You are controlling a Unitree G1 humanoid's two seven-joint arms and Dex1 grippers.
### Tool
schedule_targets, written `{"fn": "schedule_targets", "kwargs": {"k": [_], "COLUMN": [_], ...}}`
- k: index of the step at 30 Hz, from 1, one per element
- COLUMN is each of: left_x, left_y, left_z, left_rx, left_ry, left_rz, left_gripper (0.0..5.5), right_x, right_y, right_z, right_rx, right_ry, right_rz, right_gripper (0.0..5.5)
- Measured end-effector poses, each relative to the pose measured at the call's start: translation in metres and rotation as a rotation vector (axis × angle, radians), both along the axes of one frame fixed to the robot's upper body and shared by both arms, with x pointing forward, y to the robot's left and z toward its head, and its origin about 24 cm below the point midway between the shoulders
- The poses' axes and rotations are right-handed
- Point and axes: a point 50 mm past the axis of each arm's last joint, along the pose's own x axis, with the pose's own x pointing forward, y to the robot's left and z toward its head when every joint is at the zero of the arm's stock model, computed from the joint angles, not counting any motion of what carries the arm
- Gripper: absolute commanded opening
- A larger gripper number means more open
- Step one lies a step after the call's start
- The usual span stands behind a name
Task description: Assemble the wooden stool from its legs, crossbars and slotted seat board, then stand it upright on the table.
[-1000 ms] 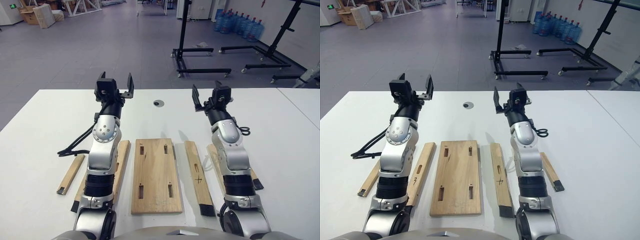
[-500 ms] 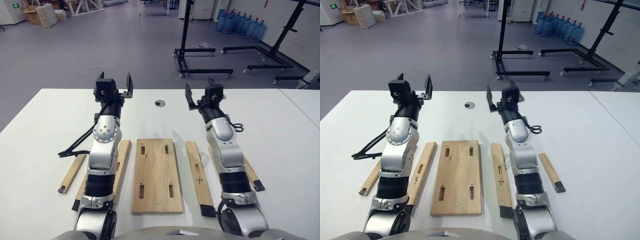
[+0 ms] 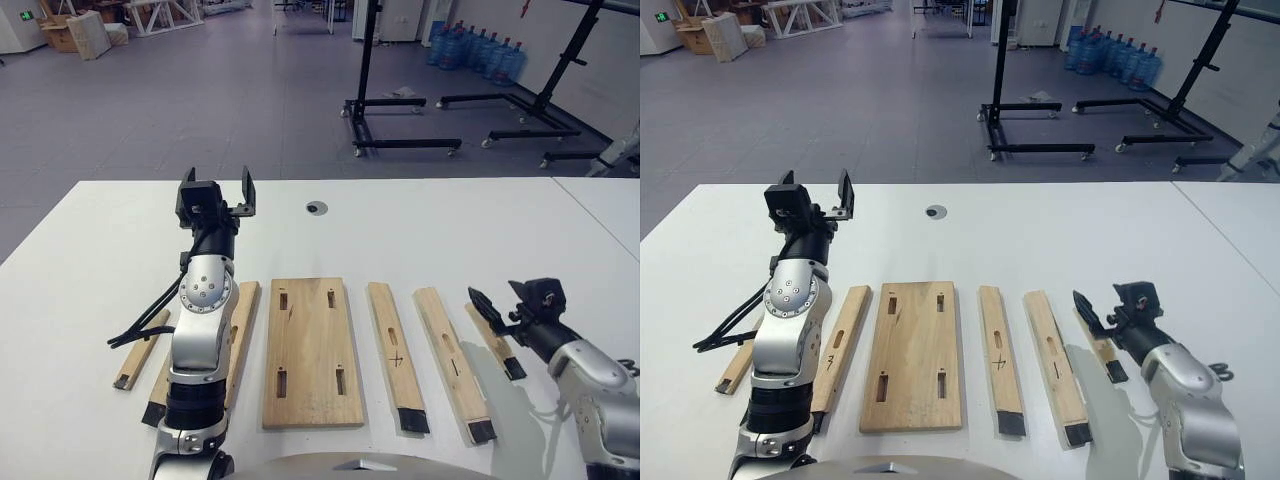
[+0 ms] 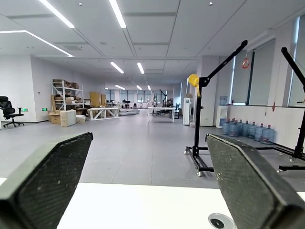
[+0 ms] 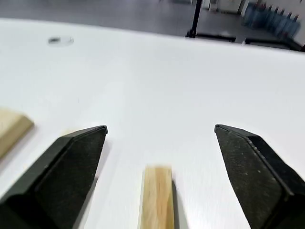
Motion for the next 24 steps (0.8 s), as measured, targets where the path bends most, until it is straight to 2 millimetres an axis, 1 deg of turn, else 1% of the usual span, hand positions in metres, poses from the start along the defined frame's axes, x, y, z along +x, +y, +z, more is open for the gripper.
{"fn": "schedule_targets", "kwargs": {"k": [2,5,6,8,12,14,18,22,24], "left_x": [-0.001,-0.003,-0.003,-0.003,-0.005,-0.005,-0.006,-0.006,-0.006], "left_y": [0.0,-0.001,-0.001,-0.001,-0.001,-0.001,-0.001,0.001,0.003], "left_z": [-0.002,0.002,0.002,0.002,0.003,0.003,0.0,-0.003,-0.004], "left_rx": [0.001,-0.005,-0.006,-0.007,-0.008,-0.01,-0.028,-0.027,-0.028], "left_ry": [0.01,-0.004,-0.007,-0.004,-0.006,-0.004,0.005,0.023,0.029], "left_rz": [0.004,0.003,0.004,0.002,0.007,0.013,0.026,0.036,0.042], "left_gripper": [4.37,4.37,4.37,4.35,4.35,4.35,4.35,4.35,4.35], "right_x": [-0.01,-0.018,-0.024,-0.031,-0.039,-0.04,-0.04,-0.039,-0.039], "right_y": [0.0,-0.003,-0.005,-0.007,-0.012,-0.01,-0.004,-0.002,-0.001], "right_z": [-0.01,-0.018,-0.024,-0.029,-0.028,-0.028,-0.027,-0.027,-0.026], "right_rx": [0.012,0.017,0.024,0.026,-0.046,-0.039,-0.028,0.014,0.023], "right_ry": [0.066,0.11,0.142,0.167,0.202,0.22,0.255,0.277,0.285], "right_rz": [-0.005,-0.019,-0.029,-0.026,0.025,0.039,0.047,0.04,0.042], "right_gripper": [4.16,4.16,4.16,3.85,3.21,2.74,2.08,1.35,1.28]}}
